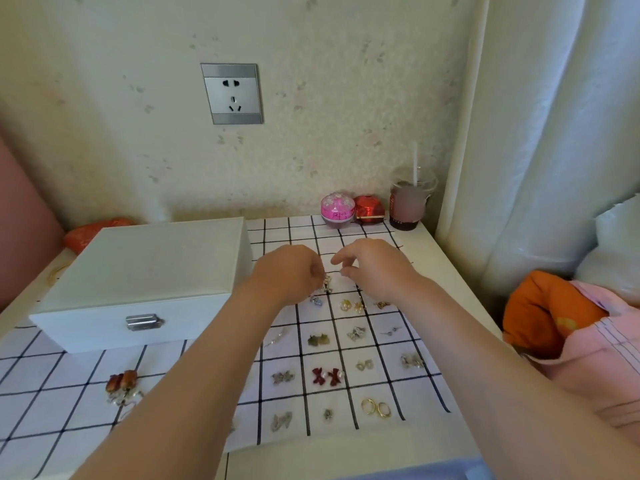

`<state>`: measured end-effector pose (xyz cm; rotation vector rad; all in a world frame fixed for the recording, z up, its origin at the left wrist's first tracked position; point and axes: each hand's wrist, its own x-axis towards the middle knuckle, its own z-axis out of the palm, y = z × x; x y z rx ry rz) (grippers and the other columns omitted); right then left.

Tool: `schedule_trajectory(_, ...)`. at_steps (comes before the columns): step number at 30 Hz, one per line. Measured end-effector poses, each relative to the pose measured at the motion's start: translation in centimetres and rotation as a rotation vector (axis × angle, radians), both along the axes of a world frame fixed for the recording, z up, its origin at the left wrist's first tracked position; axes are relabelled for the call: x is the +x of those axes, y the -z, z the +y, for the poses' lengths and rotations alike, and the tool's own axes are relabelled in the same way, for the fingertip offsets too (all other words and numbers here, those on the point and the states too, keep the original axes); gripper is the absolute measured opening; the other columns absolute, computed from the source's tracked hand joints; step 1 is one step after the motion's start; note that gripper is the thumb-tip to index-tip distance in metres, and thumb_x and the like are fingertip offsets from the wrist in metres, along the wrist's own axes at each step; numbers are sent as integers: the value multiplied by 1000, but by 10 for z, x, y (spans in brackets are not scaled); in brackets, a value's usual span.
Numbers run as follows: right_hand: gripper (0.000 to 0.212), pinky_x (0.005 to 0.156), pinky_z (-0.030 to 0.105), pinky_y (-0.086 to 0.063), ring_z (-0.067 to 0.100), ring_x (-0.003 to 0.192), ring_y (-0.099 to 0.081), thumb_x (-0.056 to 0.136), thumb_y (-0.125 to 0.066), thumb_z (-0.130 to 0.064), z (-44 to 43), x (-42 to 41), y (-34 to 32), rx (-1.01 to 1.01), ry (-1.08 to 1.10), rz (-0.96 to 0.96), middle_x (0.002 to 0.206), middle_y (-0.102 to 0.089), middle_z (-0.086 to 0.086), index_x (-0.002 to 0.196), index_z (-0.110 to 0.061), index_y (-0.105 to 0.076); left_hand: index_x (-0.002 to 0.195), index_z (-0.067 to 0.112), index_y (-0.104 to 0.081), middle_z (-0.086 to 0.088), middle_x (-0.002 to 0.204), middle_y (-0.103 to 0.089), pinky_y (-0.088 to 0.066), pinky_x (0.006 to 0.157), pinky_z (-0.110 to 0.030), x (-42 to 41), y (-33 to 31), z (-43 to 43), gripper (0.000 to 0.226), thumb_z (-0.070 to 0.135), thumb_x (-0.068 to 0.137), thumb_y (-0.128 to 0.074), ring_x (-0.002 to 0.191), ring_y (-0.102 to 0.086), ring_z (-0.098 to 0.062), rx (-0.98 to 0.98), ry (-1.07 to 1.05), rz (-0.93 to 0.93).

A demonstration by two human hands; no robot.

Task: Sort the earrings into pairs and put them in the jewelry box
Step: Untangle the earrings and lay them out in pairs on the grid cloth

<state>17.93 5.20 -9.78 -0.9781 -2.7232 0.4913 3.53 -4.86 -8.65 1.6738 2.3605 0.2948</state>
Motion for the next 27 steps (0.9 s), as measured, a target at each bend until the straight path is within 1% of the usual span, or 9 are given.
schedule_trajectory(3, 30, 82, 31, -48, 16, 105, -62, 98, -60, -23, -1, -10, 4, 54, -74, -65, 117, -67, -6, 126, -34, -67, 83, 36, -75, 16, 87, -70, -56, 82, -32, -6, 5, -2, 8, 31, 83, -68, 87, -63, -8, -72, -7, -51)
schedule_trajectory(8, 26, 72, 29, -40, 18, 100, -62, 99, -60, -29, -1, -21, 6, 127, -102, -133, 112, -65, -7, 120, -39, -71, 86, 35, -75, 22, 81, -64, -47, 75, -20, -11, 2, -6, 11, 25, 84, -70, 89, -61, -3, -103, 64, -161)
schedule_trajectory(11, 19, 73, 30, -44, 17, 95, -63, 96, -63, -30, 0, -24, 5, 125, -71, -145, 104, -65, -10, 110, -36, -74, 93, 34, -74, 20, 86, -64, -50, 84, -23, -15, -1, -5, 15, 23, 90, -65, 96, -62, -6, -89, 58, -154)
schedule_trajectory(14, 10, 79, 33, -52, 15, 92, -64, 93, -67, -30, 0, -22, 4, 67, -26, -136, 101, -68, -11, 99, -32, -74, 101, 34, -71, 14, 99, -67, -52, 91, -30, -17, -2, -5, 16, 24, 93, -61, 101, -62, -10, -23, 5, -119)
schedule_trajectory(17, 6, 79, 30, -51, 6, 89, -63, 93, -68, -31, 5, -15, 0, -71, 21, 27, 92, -68, -17, 93, -32, -74, 111, 34, -67, 14, 105, -65, -49, 88, -28, -17, -5, -4, 21, 25, 95, -58, 99, -60, -10, 117, -49, -129)
schedule_trajectory(20, 5, 74, 21, -45, -3, 85, -62, 92, -71, -31, 12, -11, -11, -257, 42, 278, 87, -69, -19, 89, -32, -75, 120, 34, -66, 17, 106, -68, -44, 83, -20, -15, -9, 1, 30, 22, 93, -64, 92, -60, -2, 276, -35, -273)
schedule_trajectory(23, 10, 55, 9, -38, -5, 55, -54, 94, -69, -25, 13, -8, -24, -467, 43, 449, 63, -64, -22, 86, -25, -75, 115, 35, -72, 18, 100, -72, -43, 70, -7, -10, -16, 6, 30, 18, 90, -69, 76, -60, 10, 409, 13, -463)
schedule_trajectory(25, 11, 45, 11, -34, -2, 43, -43, 95, -68, -23, 12, -5, -30, -643, 63, 518, 61, -63, -16, 88, -19, -75, 107, 35, -75, 15, 89, -74, -47, 62, -12, -7, -18, 9, 26, 17, 88, -71, 66, -59, 1, 489, 12, -540)
schedule_trajectory(27, 13, 41, 14, -30, 3, 44, -40, 94, -69, -27, 11, -3, -32, -728, 86, 519, 74, -67, -5, 88, -18, -76, 98, 37, -76, 13, 83, -74, -50, 65, -22, -6, -18, 10, 22, 18, 86, -74, 64, -57, -3, 528, 13, -547)
